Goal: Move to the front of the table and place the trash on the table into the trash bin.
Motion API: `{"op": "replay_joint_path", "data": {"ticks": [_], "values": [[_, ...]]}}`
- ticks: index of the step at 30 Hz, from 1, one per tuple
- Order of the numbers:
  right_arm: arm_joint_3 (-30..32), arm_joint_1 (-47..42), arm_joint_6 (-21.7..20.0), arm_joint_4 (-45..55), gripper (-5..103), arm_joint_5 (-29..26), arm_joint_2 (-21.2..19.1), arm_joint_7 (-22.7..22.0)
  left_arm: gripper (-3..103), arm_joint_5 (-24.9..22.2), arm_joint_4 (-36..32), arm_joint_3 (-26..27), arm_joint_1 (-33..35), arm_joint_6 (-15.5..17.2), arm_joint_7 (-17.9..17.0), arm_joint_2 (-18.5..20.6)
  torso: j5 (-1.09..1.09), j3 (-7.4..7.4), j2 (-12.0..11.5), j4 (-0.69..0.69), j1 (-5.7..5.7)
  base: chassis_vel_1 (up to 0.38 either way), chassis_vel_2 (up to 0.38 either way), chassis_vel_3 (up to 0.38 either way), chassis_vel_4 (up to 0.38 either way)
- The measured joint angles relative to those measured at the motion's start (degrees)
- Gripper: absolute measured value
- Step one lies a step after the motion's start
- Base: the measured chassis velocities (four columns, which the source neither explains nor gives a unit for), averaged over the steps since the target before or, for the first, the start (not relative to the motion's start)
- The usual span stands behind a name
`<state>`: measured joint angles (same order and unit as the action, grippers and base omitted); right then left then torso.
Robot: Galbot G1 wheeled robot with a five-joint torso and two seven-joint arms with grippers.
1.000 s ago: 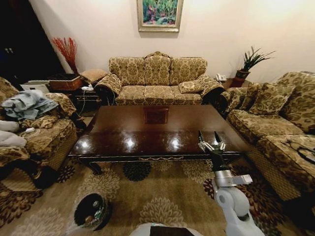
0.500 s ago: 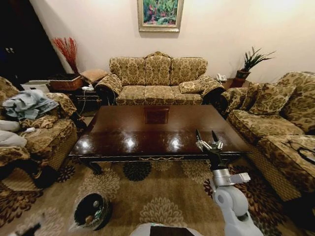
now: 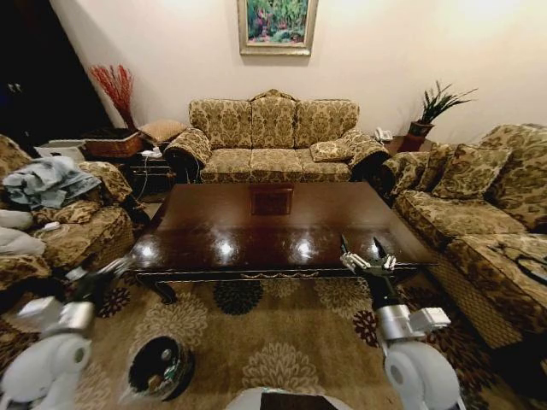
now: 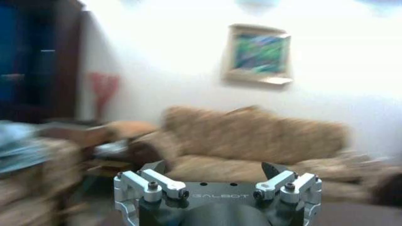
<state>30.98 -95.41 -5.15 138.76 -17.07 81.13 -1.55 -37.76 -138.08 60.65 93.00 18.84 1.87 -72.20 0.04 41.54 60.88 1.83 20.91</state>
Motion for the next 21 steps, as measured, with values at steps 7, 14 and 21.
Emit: {"op": "replay_joint_path", "data": {"ticks": [7,14,21], "values": [[-2.3,-2.4,2.0,1.4,100,1.7,0.0,2.8,100,5.8,-6.5,-2.3,2.2,3.4,-0.4,-6.0,-0.04,0.0,0.0,0.02,0.0,0.0,0.0,0.0,0.0],[-2.9,-1.2,7.7,-2.0,100,2.4,0.0,5.4,100,10.1,-6.1,-4.0,4.6,1.4,-0.5,-9.2,-0.02,0.0,0.0,0.01,0.0,0.0,0.0,0.0,0.0],[-2.8,0.9,7.8,-1.6,100,1.0,-1.1,5.4,100,7.7,-5.7,-5.9,6.1,-2.1,-1.6,-4.8,-0.05,0.0,0.0,0.0,0.0,0.0,0.0,0.0,0.0]]}}
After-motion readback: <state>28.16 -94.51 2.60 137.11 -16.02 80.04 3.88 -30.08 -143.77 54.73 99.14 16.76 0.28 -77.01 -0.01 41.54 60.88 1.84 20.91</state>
